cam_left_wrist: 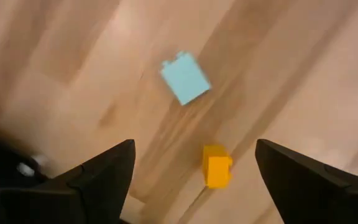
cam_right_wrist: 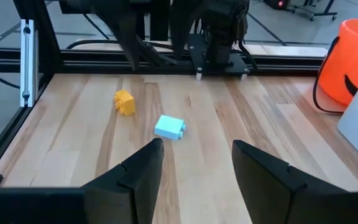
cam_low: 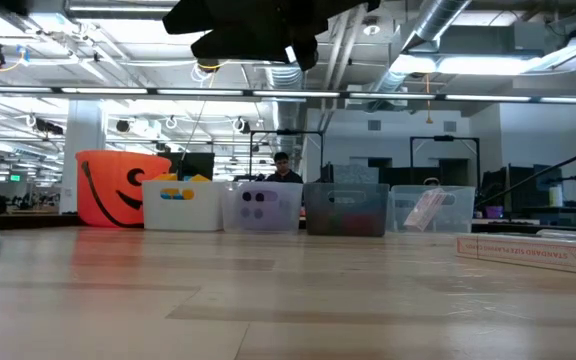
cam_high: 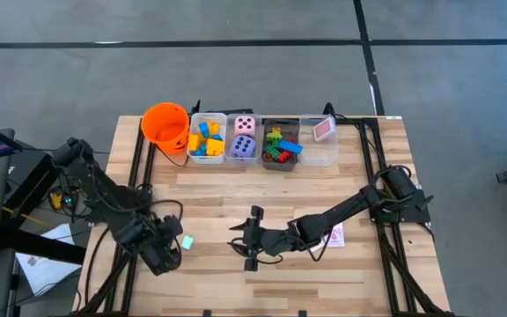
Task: Pick & Place Toys
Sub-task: Put the light blue game piece into the black bin
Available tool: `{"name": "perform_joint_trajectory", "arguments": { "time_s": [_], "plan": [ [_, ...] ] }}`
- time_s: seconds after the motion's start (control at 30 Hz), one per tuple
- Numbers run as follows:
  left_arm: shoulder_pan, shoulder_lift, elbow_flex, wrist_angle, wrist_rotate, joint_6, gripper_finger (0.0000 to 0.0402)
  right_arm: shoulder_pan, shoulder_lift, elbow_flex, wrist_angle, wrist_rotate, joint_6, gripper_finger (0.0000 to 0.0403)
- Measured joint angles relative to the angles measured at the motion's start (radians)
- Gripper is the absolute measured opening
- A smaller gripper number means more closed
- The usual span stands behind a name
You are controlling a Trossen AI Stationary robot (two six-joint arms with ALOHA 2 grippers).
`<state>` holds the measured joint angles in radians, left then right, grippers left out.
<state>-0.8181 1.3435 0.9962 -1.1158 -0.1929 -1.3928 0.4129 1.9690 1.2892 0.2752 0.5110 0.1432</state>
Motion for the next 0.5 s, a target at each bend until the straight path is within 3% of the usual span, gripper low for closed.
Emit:
{"name": "perform_joint_trajectory", "arguments": {
  "time_s": [0.2,0.5],
  "plan": [
    [0.036,0.009,-0.151,0.153,0.011,-0.255,0.0324,-0.001,0.0,0.0,0.002,0.0,0.0,0.0188],
    [0.102,0.008,-0.289,0.394,0.006,-0.298,0.0324,-0.003,0.0,0.0,0.002,0.003,-0.012,0.0188]
  ]
}}
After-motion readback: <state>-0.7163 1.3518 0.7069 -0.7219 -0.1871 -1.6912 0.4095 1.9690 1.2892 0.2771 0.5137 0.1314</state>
